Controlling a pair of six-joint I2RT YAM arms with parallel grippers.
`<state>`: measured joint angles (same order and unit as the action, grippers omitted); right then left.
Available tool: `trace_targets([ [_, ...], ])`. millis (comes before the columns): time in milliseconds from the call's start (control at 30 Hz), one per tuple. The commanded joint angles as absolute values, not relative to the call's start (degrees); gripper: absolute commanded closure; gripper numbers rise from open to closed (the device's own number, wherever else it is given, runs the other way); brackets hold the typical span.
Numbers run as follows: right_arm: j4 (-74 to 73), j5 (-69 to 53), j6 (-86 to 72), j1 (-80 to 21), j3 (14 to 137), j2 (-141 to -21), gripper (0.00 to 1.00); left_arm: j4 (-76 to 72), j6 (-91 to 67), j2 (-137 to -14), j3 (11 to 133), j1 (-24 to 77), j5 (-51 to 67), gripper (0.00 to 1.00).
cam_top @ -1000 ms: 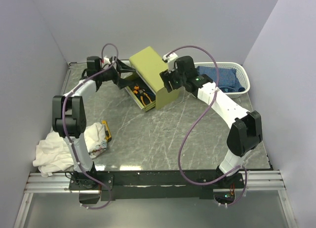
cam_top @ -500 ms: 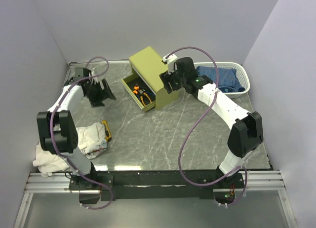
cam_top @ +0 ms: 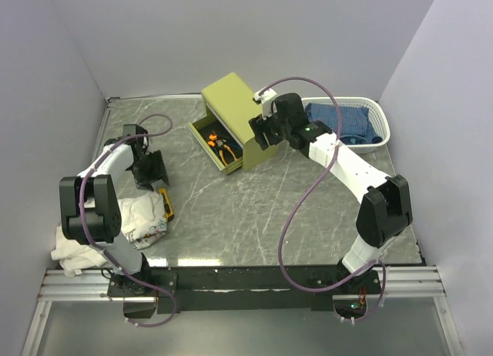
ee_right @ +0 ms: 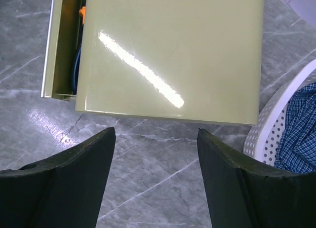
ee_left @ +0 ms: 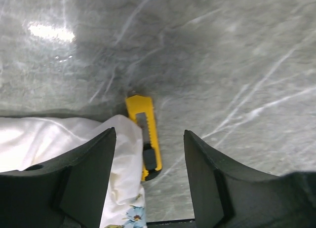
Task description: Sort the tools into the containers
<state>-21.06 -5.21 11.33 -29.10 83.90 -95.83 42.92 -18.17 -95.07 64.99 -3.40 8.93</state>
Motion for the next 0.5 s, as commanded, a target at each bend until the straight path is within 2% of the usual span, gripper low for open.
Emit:
trace_targets([
  [0, -18.7, -5.6, 10.5, -29.1, 83.1, -91.4, 0.25, 42.3, -16.4, -95.1, 64.0, -3.4, 6.1, 0.38],
  [367, -18.6, -6.0, 10.4, -27.8, 82.1, -90.8, 0.25, 40.7, -14.2, -102.6, 67.7, -1.7, 7.5, 0.44],
  [467, -18.5, -6.0, 10.4, -27.6, 81.9, -90.9, 0.25, 41.0, -13.1, -104.5, 68.6, -0.4, 8.5, 0.51],
])
